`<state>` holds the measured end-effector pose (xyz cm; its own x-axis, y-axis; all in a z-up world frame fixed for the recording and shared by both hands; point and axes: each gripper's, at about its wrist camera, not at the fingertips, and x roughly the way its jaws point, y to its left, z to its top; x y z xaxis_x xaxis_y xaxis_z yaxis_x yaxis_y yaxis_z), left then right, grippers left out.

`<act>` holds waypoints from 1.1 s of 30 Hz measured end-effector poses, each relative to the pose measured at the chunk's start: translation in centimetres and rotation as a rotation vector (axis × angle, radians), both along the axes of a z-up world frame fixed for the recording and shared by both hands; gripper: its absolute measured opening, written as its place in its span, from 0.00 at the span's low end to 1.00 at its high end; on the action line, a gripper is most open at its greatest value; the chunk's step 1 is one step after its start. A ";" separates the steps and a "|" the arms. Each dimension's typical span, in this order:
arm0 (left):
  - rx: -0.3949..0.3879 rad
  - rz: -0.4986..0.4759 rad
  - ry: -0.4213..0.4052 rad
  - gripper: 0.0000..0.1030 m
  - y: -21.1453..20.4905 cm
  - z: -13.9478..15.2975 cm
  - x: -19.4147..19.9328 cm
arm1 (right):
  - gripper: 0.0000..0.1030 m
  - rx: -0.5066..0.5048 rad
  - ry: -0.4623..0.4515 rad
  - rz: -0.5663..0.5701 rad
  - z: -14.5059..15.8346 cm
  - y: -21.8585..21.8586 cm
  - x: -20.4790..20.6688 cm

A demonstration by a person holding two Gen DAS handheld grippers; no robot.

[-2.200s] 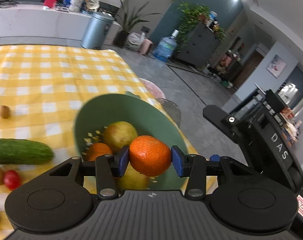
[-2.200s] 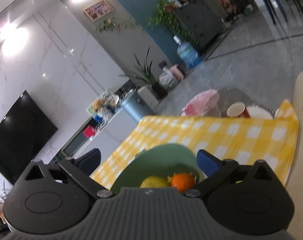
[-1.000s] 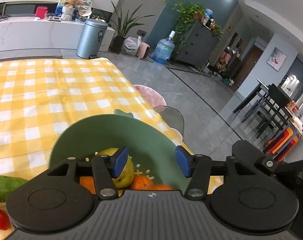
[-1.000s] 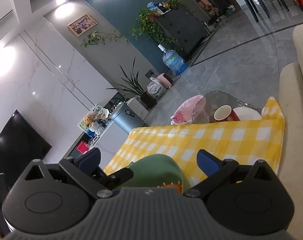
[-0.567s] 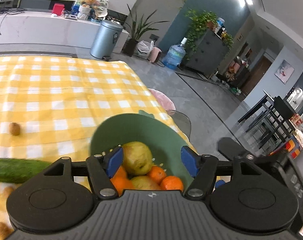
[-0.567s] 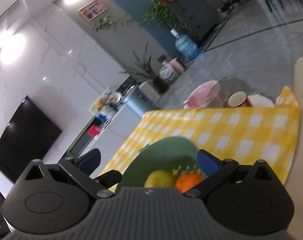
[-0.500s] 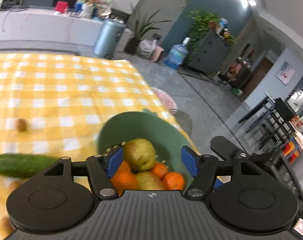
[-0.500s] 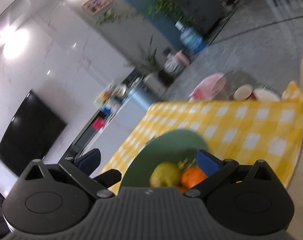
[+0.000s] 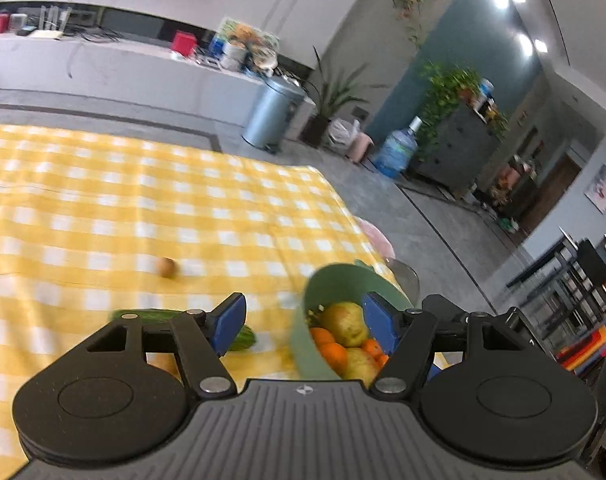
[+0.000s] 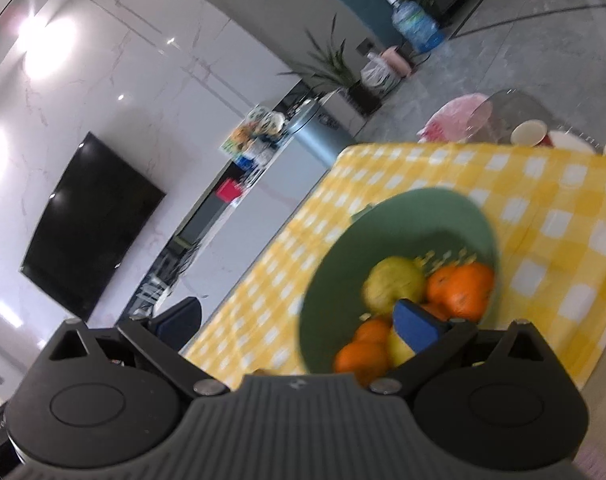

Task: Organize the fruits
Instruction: 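Withdraw both tools back over the remaining fruit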

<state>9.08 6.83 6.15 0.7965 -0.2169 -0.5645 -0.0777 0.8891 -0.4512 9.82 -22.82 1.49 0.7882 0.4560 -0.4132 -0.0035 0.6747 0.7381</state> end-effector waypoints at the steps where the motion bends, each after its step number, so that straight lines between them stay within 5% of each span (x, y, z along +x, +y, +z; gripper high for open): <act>1: 0.005 0.011 -0.001 0.77 0.5 0.2 -0.5 | 0.96 0.005 -0.004 0.015 0.3 0.4 -0.1; 9: 0.023 0.130 0.050 0.78 5.3 0.2 -3.9 | 0.84 -0.068 -0.027 0.159 2.7 6.2 -1.9; 14: 0.121 0.121 0.097 0.78 7.5 -0.4 -5.1 | 0.66 -0.150 0.053 0.256 2.6 10.1 -2.3; 22: 0.121 0.181 0.217 0.78 11.5 -3.9 -5.2 | 0.46 -0.280 0.202 0.373 -0.4 15.8 -2.4; 25: 0.143 0.201 0.262 0.78 12.4 -4.9 -5.0 | 0.30 -0.315 0.264 0.416 -2.2 17.7 -2.4; 33: 0.150 0.171 0.313 0.77 13.5 -7.3 -4.5 | 0.29 -0.456 0.344 0.389 -5.4 20.3 -2.2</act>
<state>4.59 20.30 -1.17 0.5981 0.0079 -0.8014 -0.3441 0.9056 -0.2479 7.58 -2.56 -3.87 0.3923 0.4006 -0.8280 -0.1243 0.9150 0.3838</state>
